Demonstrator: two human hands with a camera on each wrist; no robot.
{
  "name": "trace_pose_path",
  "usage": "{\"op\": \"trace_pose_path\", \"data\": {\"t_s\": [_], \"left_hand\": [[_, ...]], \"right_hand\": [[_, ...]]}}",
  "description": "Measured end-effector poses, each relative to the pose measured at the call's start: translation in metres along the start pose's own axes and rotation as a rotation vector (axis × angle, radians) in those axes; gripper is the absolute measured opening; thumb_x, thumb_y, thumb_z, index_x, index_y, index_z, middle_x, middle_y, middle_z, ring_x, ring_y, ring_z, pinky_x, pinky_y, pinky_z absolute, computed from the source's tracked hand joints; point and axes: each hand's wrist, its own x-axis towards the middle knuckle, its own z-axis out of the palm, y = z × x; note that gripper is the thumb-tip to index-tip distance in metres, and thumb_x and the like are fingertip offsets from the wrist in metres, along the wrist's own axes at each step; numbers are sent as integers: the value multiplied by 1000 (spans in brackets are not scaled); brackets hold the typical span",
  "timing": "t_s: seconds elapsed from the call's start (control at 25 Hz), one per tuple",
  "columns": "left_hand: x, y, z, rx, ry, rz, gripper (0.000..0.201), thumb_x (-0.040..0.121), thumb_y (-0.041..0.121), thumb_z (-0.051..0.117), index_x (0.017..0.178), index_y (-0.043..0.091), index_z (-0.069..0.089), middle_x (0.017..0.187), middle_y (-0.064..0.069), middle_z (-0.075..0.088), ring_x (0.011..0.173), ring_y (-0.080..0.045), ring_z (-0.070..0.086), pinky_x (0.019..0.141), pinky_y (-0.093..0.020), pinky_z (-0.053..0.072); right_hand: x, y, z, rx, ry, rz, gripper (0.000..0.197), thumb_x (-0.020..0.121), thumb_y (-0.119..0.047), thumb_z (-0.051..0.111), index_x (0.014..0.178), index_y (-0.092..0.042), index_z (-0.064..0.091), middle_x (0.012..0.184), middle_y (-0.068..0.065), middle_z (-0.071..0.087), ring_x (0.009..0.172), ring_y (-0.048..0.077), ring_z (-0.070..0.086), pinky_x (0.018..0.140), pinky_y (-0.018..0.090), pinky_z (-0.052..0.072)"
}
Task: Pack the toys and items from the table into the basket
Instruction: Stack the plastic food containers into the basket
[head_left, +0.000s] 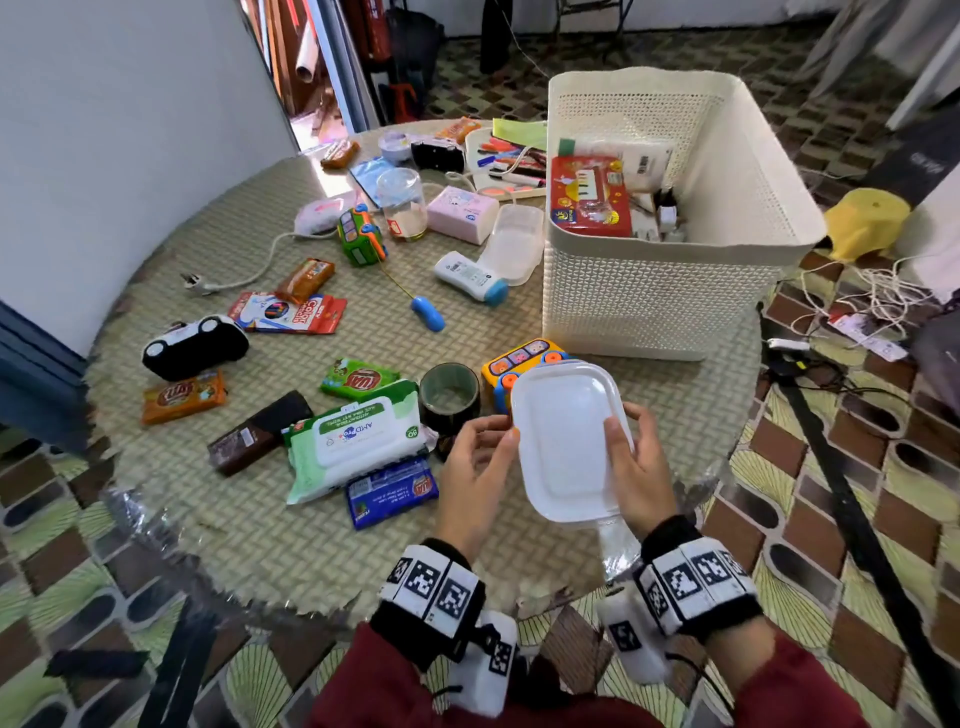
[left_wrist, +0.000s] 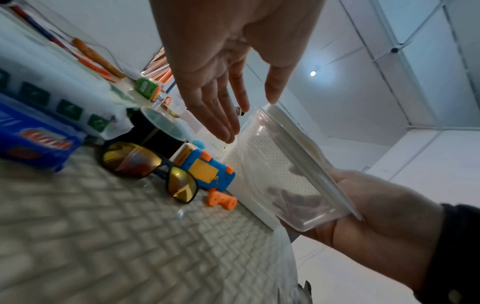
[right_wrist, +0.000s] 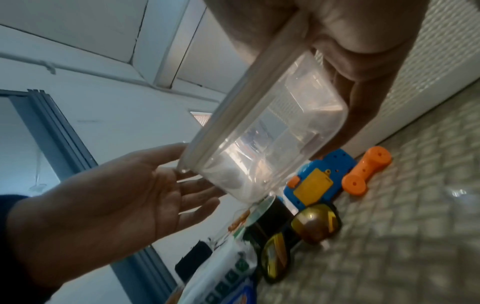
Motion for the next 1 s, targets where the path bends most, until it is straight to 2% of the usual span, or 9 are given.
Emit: {"op": "trace_pose_path", "data": {"t_s": [0.12, 0.2, 0.28, 0.44, 0.56, 0.64, 0.8, 0.92, 1.0], "left_hand": [[20, 14, 4, -15, 5, 38, 13, 94, 18, 58, 106, 19, 61, 102, -7, 67, 85, -6, 62, 74, -23, 47], [30, 24, 11, -41, -13, 43, 12, 94, 14, 56, 103, 20, 61, 104, -12, 67, 88, -10, 62, 78, -31, 48], [38, 36, 19, -63, -44, 54, 13, 94, 12, 56, 105, 17, 60, 104, -10, 66, 87, -8, 62, 83, -36, 49], [56, 59, 39, -80, -69, 118, 13, 93, 11, 58, 101, 20, 61, 99, -1, 66, 90, -9, 62, 84, -26, 50], [74, 70, 61, -57, -46, 169, 15, 92, 8, 58, 101, 18, 61, 97, -1, 65, 88, -10, 60, 79, -21, 49], [85, 77, 78, -48, -31, 208, 16, 91, 7, 59, 98, 21, 61, 97, -1, 64, 90, -11, 59, 79, -25, 48], [103, 91, 114, -61, 36, 253, 16, 90, 6, 59, 99, 18, 62, 92, 3, 64, 86, -6, 59, 79, -27, 47], [115, 100, 150, -65, 144, 279, 19, 89, 5, 60, 97, 22, 62, 92, 3, 65, 86, -7, 59, 81, -34, 48], [121, 105, 175, -61, 221, 297, 21, 87, 7, 61, 97, 25, 62, 94, 4, 67, 87, -7, 60, 83, -36, 49]], "right_hand": [[3, -19, -12, 25, 71, -57, 13, 98, -28, 44, 110, -23, 45, 85, -9, 61, 72, 8, 56, 67, 29, 45], [3, -31, -23, 26, 107, -76, 16, 98, -31, 43, 112, -23, 44, 89, -10, 60, 75, 5, 56, 64, 25, 44], [6, -38, -35, 41, 159, -87, 17, 98, -33, 43, 110, -22, 43, 90, -7, 61, 78, 9, 57, 63, 25, 45], [20, -52, -59, 79, 247, -112, 21, 96, -37, 46, 107, -18, 45, 93, 1, 63, 84, 19, 59, 71, 32, 47], [39, -65, -80, 69, 275, -140, 20, 96, -35, 47, 107, -19, 46, 88, -3, 61, 80, 15, 59, 70, 32, 48], [55, -73, -95, 48, 292, -154, 16, 96, -33, 49, 106, -21, 48, 84, -4, 60, 74, 12, 57, 65, 31, 47], [94, -82, -125, 72, 263, -216, 12, 94, -34, 54, 99, -24, 52, 80, 0, 63, 69, 12, 59, 59, 28, 47], [125, -90, -154, 61, 208, -236, 18, 93, -33, 55, 103, -19, 53, 81, 0, 63, 64, 1, 60, 55, 20, 46], [143, -100, -174, 53, 153, -251, 19, 93, -32, 54, 104, -17, 52, 78, -2, 63, 64, 4, 58, 57, 24, 48]]}}
